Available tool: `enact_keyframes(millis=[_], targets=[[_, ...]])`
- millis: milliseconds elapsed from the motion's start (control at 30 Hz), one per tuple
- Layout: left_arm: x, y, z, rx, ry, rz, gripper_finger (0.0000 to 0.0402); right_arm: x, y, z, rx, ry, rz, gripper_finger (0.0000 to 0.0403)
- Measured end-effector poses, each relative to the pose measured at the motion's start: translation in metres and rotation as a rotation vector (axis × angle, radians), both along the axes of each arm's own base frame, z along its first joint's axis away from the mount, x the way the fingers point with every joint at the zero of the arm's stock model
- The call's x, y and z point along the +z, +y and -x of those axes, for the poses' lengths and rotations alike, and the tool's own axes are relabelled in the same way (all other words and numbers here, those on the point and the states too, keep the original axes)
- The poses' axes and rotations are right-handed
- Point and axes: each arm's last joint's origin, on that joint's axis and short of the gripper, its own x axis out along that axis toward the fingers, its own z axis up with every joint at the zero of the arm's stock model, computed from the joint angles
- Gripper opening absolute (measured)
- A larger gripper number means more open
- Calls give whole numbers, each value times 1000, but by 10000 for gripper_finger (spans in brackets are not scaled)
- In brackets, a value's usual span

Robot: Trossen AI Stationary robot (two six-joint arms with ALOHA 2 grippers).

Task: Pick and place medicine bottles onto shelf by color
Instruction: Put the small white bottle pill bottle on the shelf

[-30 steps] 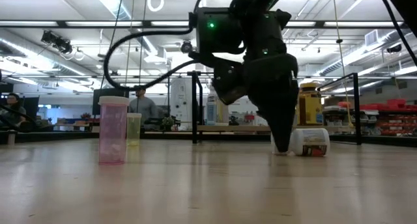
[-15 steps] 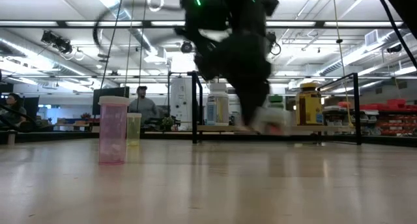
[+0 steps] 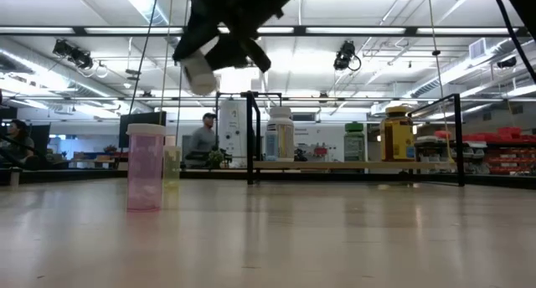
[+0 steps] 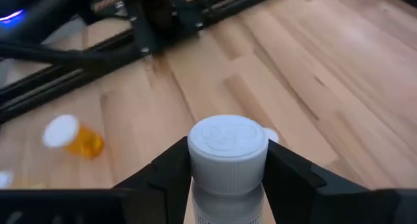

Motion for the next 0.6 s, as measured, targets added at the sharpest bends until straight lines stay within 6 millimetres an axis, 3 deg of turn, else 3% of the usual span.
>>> enact_keyframes(millis=[300, 600], targets=[[-1, 2, 1, 88, 9, -7, 306, -40, 33, 10, -207, -204, -4, 167], [-1, 5, 0, 155, -4, -57, 306, -97, 55, 47, -337, -240, 90, 174]])
